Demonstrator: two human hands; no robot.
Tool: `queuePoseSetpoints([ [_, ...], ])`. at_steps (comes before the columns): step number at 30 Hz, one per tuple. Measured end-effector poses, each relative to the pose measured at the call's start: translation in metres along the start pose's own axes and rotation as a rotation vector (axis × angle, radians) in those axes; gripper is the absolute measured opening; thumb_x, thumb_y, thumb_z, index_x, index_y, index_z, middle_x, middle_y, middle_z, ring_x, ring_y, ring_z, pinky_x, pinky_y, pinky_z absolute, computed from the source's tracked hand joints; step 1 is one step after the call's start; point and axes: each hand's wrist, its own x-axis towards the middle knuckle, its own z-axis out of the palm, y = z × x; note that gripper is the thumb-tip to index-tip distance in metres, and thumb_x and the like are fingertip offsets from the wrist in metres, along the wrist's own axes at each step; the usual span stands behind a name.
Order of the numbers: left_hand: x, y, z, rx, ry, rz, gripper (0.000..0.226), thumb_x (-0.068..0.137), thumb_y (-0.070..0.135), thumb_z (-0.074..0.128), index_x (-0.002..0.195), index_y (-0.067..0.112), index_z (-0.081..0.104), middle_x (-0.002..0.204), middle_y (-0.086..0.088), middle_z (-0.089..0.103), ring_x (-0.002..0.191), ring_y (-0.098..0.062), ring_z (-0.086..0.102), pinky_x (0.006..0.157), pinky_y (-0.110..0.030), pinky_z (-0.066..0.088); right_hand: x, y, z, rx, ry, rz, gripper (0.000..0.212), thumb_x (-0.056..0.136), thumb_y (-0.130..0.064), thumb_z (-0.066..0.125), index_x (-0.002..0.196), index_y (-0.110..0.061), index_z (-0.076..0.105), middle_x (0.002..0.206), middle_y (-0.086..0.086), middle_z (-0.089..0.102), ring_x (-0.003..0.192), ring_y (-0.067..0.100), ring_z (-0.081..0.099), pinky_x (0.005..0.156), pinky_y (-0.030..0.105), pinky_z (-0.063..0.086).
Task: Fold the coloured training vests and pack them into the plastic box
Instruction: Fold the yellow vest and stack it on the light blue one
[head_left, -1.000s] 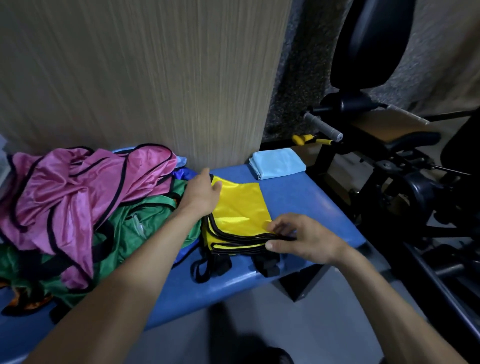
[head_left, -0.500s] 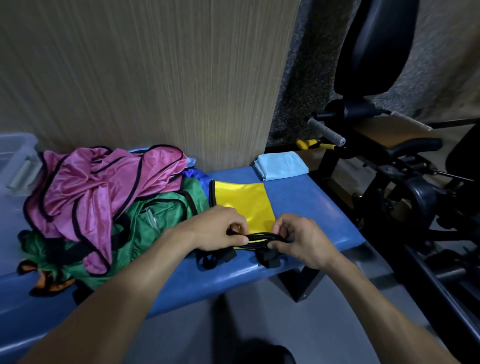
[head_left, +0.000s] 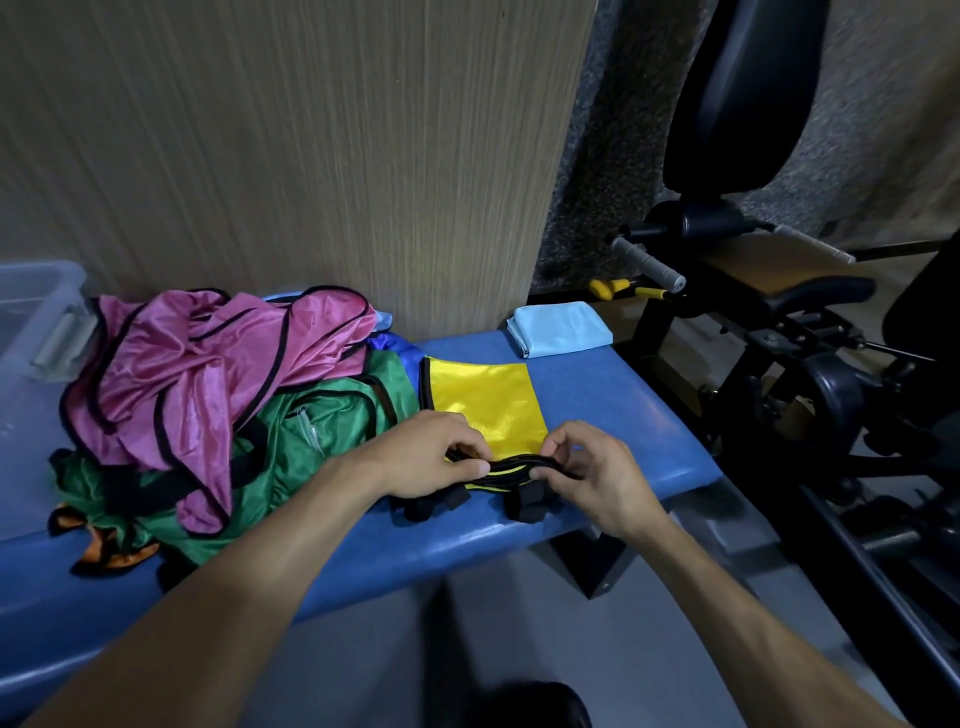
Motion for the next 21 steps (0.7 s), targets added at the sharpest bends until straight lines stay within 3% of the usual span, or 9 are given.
queuePoseSetpoints([
  [3,-0.001,0.0,0.003,0.017,0.009,0.006,0.024,0.098,0.04,0.064,0.116,0.029,0.074,0.098,0.008,0.062,0.095,-0.01,0.058,0.087,-0.026,0.044,-0.003,0.002,0.0,0.035,0.015,0.052,0.025,0.084,-0.011,0.082,0.084,-0.025,0.062,0.079,0.002,0.055,0.065,0.036,0.062,0.059,0.026,0.048],
  [7,-0.003,-0.002,0.006,0.034,0.003,0.023,0.03,0.1,0.042,0.06,0.127,0.033,0.069,0.1,0.008,0.058,0.096,-0.011,0.057,0.087,-0.028,0.043,-0.011,0.001,0.0,0.083,-0.034,0.105,0.021,0.087,-0.009,0.079,0.09,-0.018,0.061,0.079,0.016,0.055,0.061,0.037,0.064,0.055,0.029,0.047],
  [10,-0.004,-0.002,0.008,0.085,-0.019,0.04,0.039,0.101,0.047,0.054,0.139,0.042,0.057,0.099,0.009,0.052,0.099,-0.011,0.052,0.087,-0.026,0.039,-0.017,-0.003,-0.009,-0.164,-0.062,-0.031,0.024,0.088,-0.011,0.078,0.097,-0.026,0.061,0.081,0.001,0.053,0.058,0.014,0.056,0.06,0.018,0.042],
  [12,-0.005,-0.001,0.01,0.102,-0.032,0.054,0.041,0.102,0.049,0.051,0.143,0.046,0.052,0.1,0.011,0.049,0.1,-0.011,0.05,0.09,-0.027,0.04,-0.023,-0.008,-0.015,-0.286,-0.074,-0.145,0.03,0.086,-0.008,0.075,0.104,-0.029,0.062,0.089,-0.004,0.051,0.066,0.015,0.054,0.065,0.014,0.04],
  [15,-0.006,0.0,0.01,0.096,-0.032,0.058,0.04,0.102,0.048,0.051,0.142,0.046,0.052,0.103,0.009,0.049,0.103,-0.013,0.05,0.094,-0.028,0.04,-0.035,-0.019,-0.02,-0.267,-0.116,-0.175,0.033,0.083,-0.004,0.068,0.109,-0.024,0.066,0.093,-0.007,0.053,0.073,0.014,0.057,0.067,0.012,0.041],
  [18,-0.007,0.001,0.008,0.094,-0.031,0.055,0.039,0.103,0.045,0.051,0.142,0.043,0.054,0.106,0.006,0.052,0.104,-0.014,0.051,0.092,-0.023,0.036,-0.047,-0.023,-0.019,-0.258,-0.166,-0.16,0.034,0.08,-0.017,0.069,0.113,-0.024,0.065,0.096,-0.011,0.053,0.08,0.011,0.06,0.07,0.015,0.044],
  [21,-0.007,0.004,0.007,0.097,-0.036,0.055,0.038,0.103,0.044,0.051,0.141,0.042,0.056,0.107,0.005,0.052,0.104,-0.015,0.051,0.094,-0.025,0.038,-0.055,-0.023,-0.008,-0.371,-0.103,-0.119,0.049,0.077,-0.054,0.077,0.114,-0.026,0.059,0.099,-0.015,0.047,0.082,0.006,0.055,0.07,0.013,0.042],
])
